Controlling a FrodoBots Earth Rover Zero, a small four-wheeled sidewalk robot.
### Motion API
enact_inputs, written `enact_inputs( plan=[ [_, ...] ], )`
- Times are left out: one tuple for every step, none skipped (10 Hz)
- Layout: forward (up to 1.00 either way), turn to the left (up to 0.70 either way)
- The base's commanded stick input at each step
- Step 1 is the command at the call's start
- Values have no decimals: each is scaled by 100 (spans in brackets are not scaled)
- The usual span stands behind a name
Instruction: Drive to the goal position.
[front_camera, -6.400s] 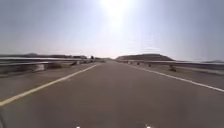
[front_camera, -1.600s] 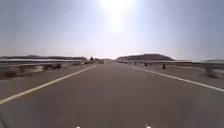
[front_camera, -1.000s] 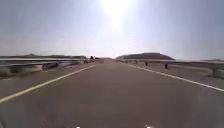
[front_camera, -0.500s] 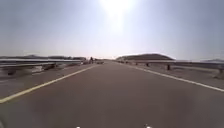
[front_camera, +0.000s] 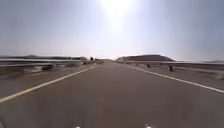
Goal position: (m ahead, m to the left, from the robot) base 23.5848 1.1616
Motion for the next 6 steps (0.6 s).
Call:
enact_inputs(
  plan=[
    [70, 0],
    [70, 0],
    [70, 0],
    [70, 0],
    [70, 0],
    [70, 0]
  ],
)
